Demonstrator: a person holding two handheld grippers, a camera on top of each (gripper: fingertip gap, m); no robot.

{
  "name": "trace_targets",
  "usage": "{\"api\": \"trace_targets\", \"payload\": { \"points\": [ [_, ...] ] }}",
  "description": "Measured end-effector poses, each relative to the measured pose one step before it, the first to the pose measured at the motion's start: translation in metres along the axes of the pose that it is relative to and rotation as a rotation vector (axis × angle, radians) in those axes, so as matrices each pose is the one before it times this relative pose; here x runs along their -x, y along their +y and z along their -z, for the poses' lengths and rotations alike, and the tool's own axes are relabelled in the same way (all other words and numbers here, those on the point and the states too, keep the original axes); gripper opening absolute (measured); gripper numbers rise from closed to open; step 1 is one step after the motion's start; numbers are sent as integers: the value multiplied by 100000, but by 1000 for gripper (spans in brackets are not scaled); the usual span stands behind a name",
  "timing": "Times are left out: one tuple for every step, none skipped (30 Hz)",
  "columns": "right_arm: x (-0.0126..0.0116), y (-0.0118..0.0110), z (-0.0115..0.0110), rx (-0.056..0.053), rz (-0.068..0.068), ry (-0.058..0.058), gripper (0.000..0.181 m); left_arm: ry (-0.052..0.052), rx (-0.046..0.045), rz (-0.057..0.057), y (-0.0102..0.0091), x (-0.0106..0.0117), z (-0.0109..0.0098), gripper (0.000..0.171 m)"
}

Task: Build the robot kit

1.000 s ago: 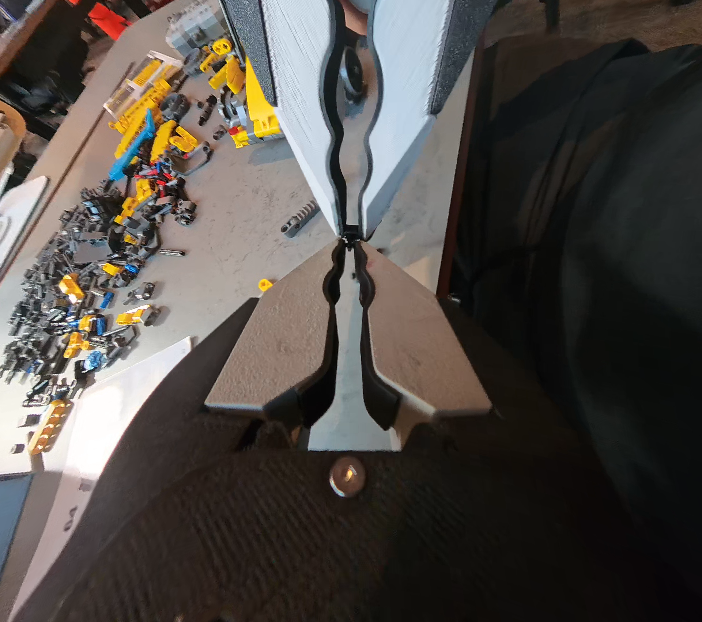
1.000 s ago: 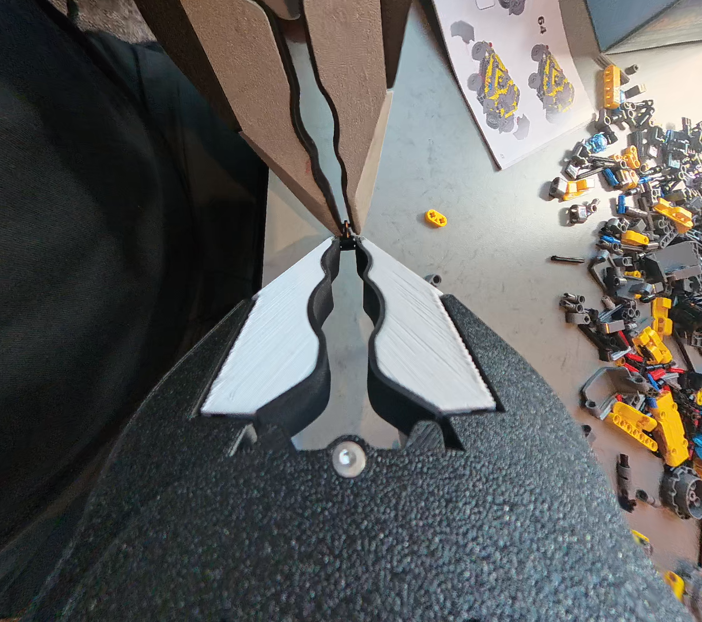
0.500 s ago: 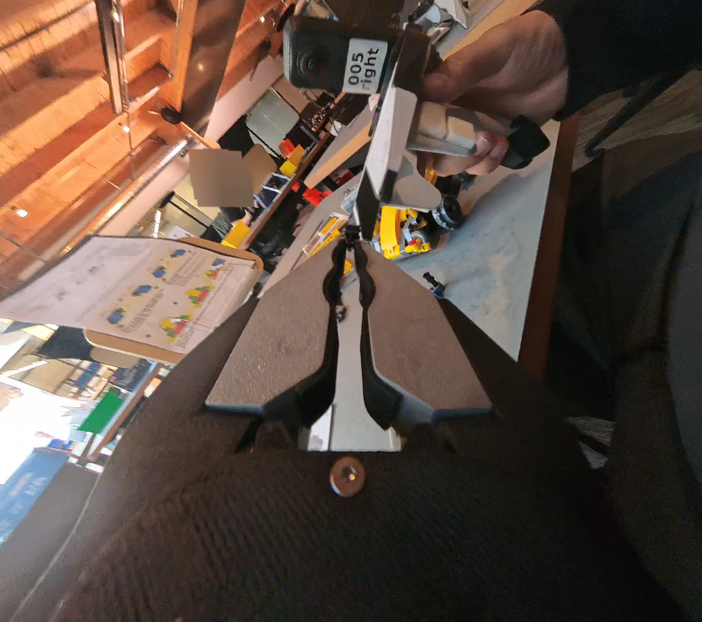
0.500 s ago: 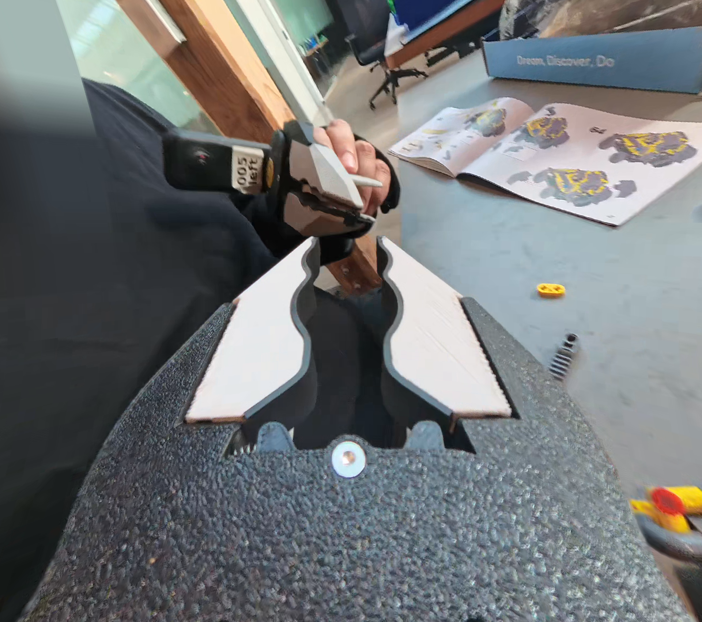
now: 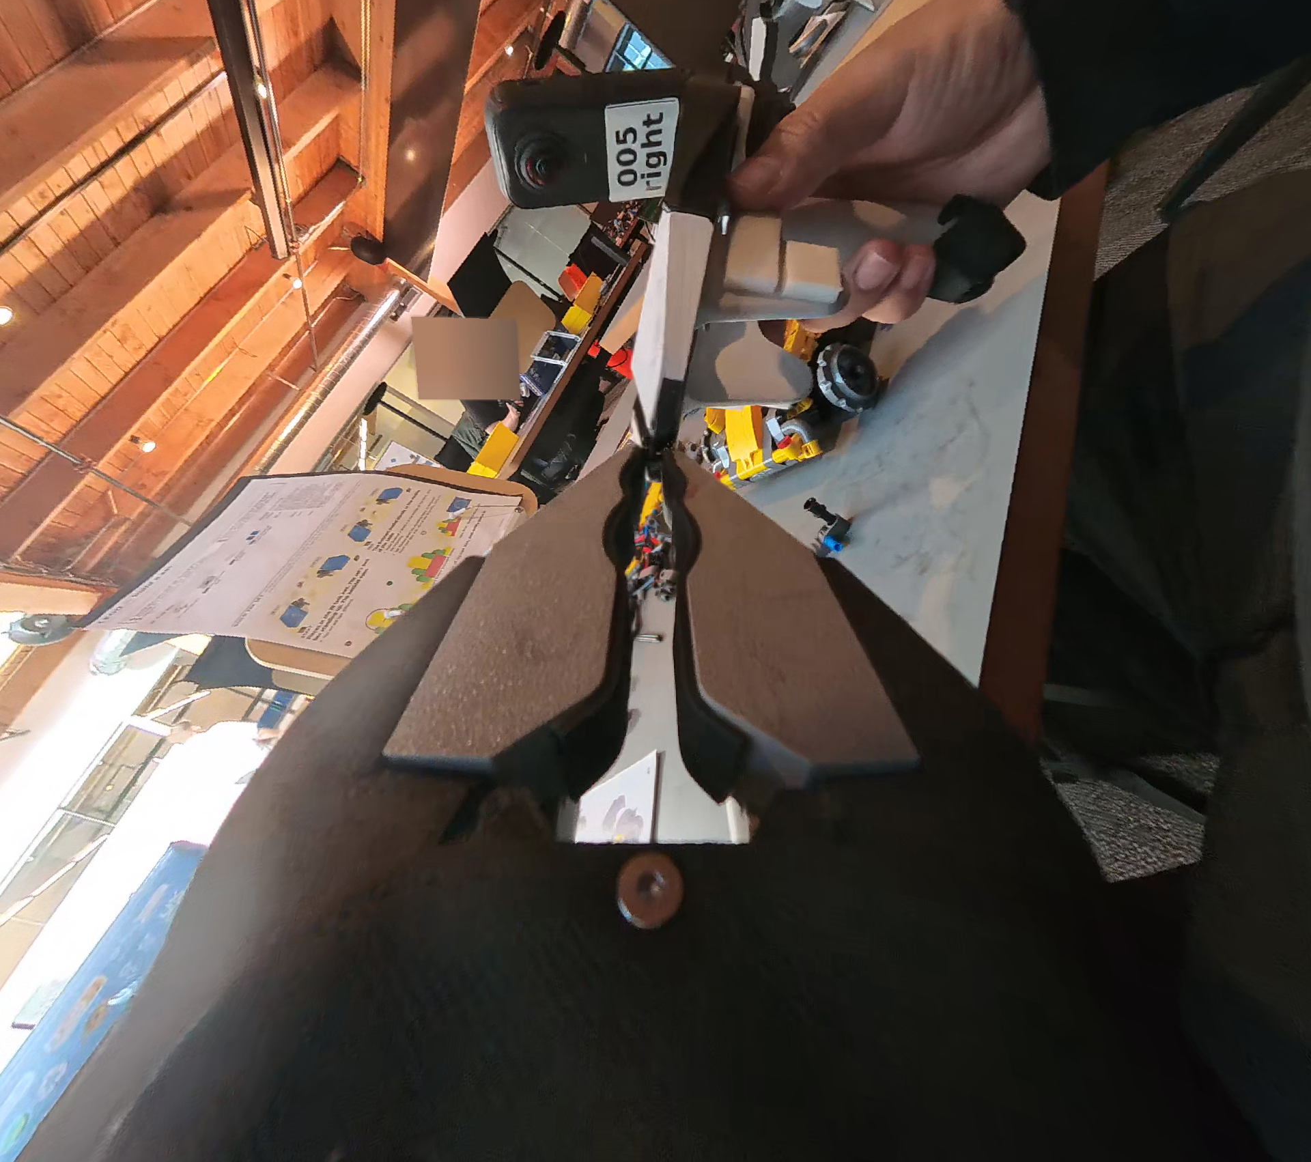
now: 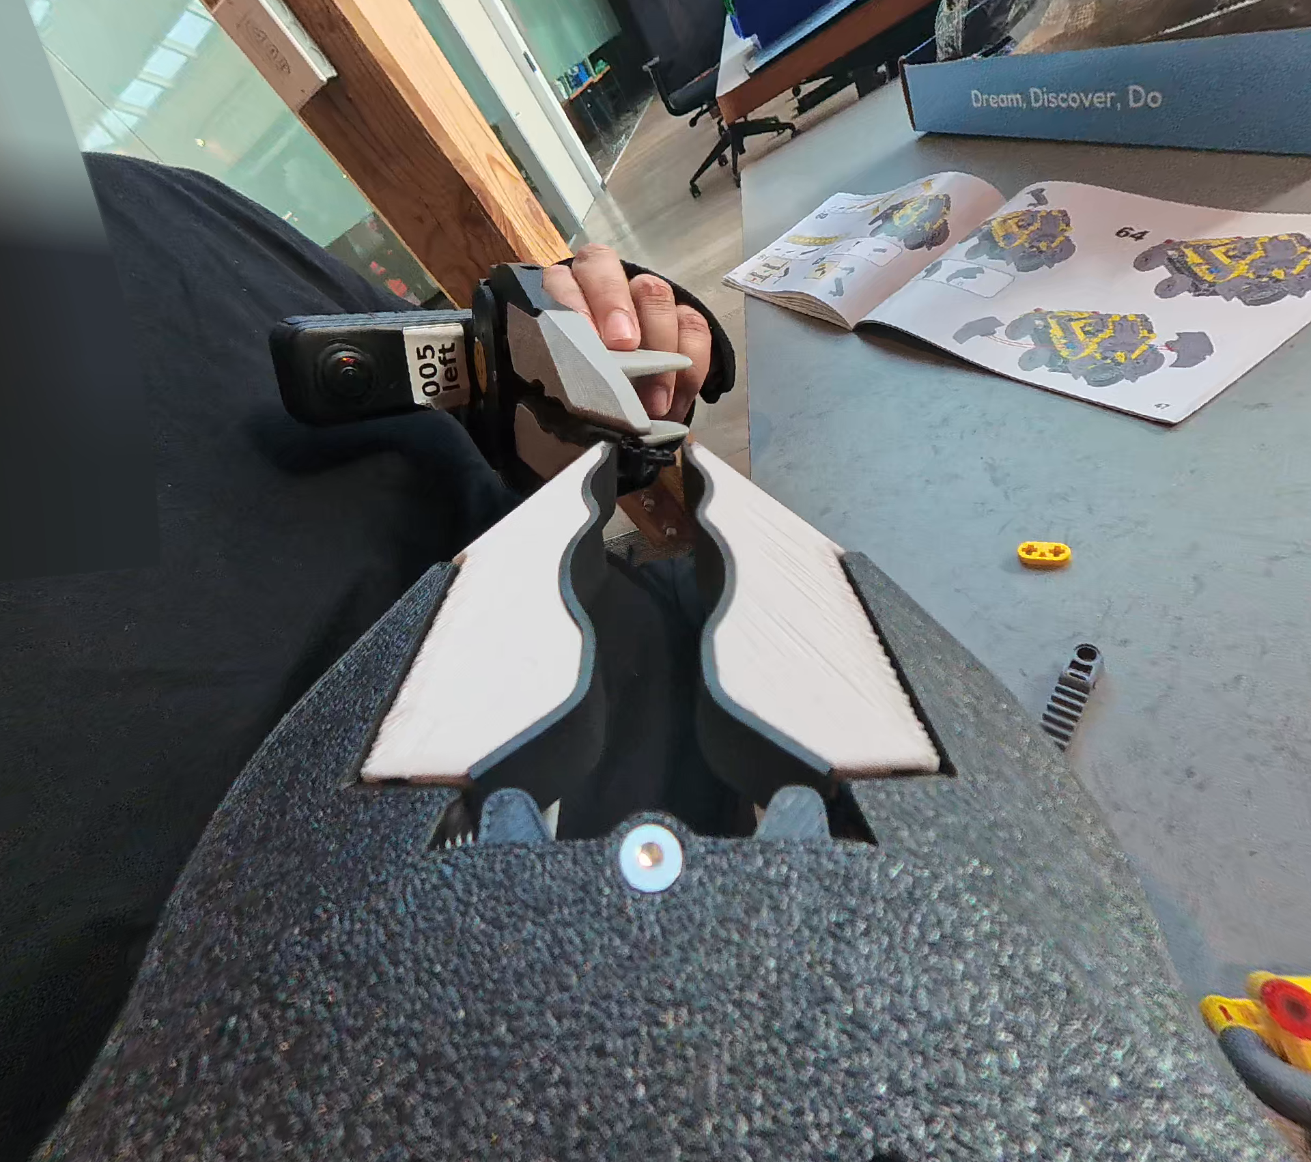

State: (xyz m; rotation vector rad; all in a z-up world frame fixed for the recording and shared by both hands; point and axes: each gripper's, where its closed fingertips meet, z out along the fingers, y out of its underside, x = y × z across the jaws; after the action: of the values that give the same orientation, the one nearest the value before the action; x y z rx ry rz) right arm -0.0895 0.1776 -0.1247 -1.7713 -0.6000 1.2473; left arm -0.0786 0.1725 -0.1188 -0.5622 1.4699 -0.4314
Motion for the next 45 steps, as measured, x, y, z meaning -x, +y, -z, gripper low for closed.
{"api": "trace_targets", "payload": {
  "points": [
    [-15, 99, -40, 322, -62, -88, 18, -301, 43, -314, 48, 46, 32, 1],
    [-3, 79, -42, 168, -25, -48, 17, 198, 35, -7, 55, -28, -1, 1],
    [-54, 10, -35, -122, 247, 499, 16, 274, 84, 203, 55, -46, -7, 1],
    [-80, -23, -19, -348, 664, 836, 16, -42, 205, 167, 79, 6, -20, 1],
    [-50, 12, -8, -70, 263, 507, 16, 76, 170, 75, 52, -8, -21, 2],
    [-51, 39, 13, 254, -54, 301, 16, 186, 260, 69, 67, -46, -33, 2],
    [-87, 45, 31, 298, 547, 664, 16, 280, 435, 36, 85, -87, -49, 2],
    [-126, 84, 43, 452, 1330, 1386, 16, 371, 580, -84, 101, -106, -58, 2],
    [-102, 94, 44, 611, 2085, 1662, 16, 360, 391, -182, 74, -110, -50, 2],
    [-32, 10, 74, 122, 3104, 1843, 15, 275, 130, -78, 13, -99, -27, 2],
    [-27, -14, 83, -42, 3790, 2354, 15, 409, 287, 217, 44, -106, -49, 2],
    [-123, 82, 56, 893, 4017, 3108, 15, 542, 691, 247, 133, -113, -74, 2],
    [-215, 176, 12, 1875, 4663, 4237, 15, 645, 978, 28, 233, -151, -109, 2],
    [-245, 177, 0, 2098, 5573, 4973, 15, 1020, 960, 3, 280, -223, -146, 2],
    [-186, 173, 11, 2209, 5790, 4816, 15, 1310, 945, 287, 293, -269, -131, 2],
    [-131, 180, -5, 2351, 4992, 3947, 15, 1119, 866, 467, 266, -228, -107, 2],
    [-111, 214, -28, 2439, 3462, 2978, 15, 970, 690, 444, 217, -185, -98, 2],
    [-115, 275, -76, 2604, 1794, 2082, 16, 868, 712, 478, 203, -148, -85, 2],
    [-113, 259, -62, 2065, 511, 1356, 16, 776, 600, 629, 175, -128, -82, 2],
    [-77, 168, -46, 1130, -410, 605, 16, 996, 438, 840, 156, -144, -83, 2],
    [-54, 133, -17, 510, -905, 117, 16, 1301, 568, 1047, 159, -184, -80, 2],
    [-159, 124, 8, 244, -1180, 561, 15, 1177, 770, 1121, 184, -154, -85, 4],
    [-209, 132, 44, 192, -1322, 788, 16, 1082, 822, 1141, 209, -149, -85, 5],
    [-240, 125, 95, 46, -1386, 890, 15, 1049, 795, 1383, 212, -153, -78, 5],
    [-263, 130, 135, -75, -1358, 1129, 16, 1371, 1182, 1910, 260, -179, -106, 7],
    [-209, 118, 159, -208, -1073, 1034, 15, 1409, 1630, 2261, 335, -174, -126, 9],
    [-164, 124, 174, -244, -718, 961, 15, 1623, 1480, 2150, 317, -213, -119, 11],
    [-204, 166, 134, 4, -505, 1267, 16, 2351, 1385, 2053, 310, -329, -129, 12],
    [-237, 218, 98, 445, -557, 1375, 16, 2345, 1501, 1998, 320, -330, -120, 14],
    [-260, 257, 50, 853, -812, 1173, 16, 1843, 1490, 1647, 327, -227, -125, 15],
    [-247, 215, 25, 807, -923, 850, 16, 1951, 1443, 1395, 315, -218, -127, 16],
    [-215, 124, 3, 500, -1023, 398, 16, 1949, 1282, 1527, 312, -190, -140, 17],
    [-207, 22, 10, 145, -1040, 421, 16, 1796, 1133, 1860, 289, -150, -144, 19],
    [-216, -126, 55, -653, -725, 726, 15, 1355, 1437, 1942, 275, -52, -139, 20],
    [-163, -270, 71, -1504, -360, 705, 15, 319, 1379, 1615, 207, 114, -80, 22],
    [-134, -338, 63, -1819, -245, 759, 15, 248, 446, 1640, 75, 117, -29, 22],
    [-144, -326, 29, -1846, -329, 906, 15, 503, 241, 1568, 51, 71, -5, 23],
    [-86, -251, -30, -1418, -424, 474, 15, 371, 315, 1361, 65, 75, 3, 23],
    [-11, -175, -73, -987, -363, 91, 15, 144, 908, 1223, 156, 104, -39, 25],
    [3, -97, -118, -629, -176, 26, 15, 35, 1335, 1101, 218, 109, -70, 27],
    [43, -6, -161, 14, -112, -123, 15, -72, 866, 723, 153, 107, -47, 28],
    [36, 106, -186, 717, -51, -120, 16, 194, 53, 340, 38, 36, 6, 28],
    [-3, 123, -196, 896, 284, 214, 16, 166, -332, 248, -28, 10, 22, 28],
    [29, 115, -180, 836, 528, 156, 16, -35, -251, 238, -21, 30, 29, 27],
    [91, 107, -154, 878, 458, -148, 16, 114, -51, 270, 2, 18, 2, 27]
  ]
}}
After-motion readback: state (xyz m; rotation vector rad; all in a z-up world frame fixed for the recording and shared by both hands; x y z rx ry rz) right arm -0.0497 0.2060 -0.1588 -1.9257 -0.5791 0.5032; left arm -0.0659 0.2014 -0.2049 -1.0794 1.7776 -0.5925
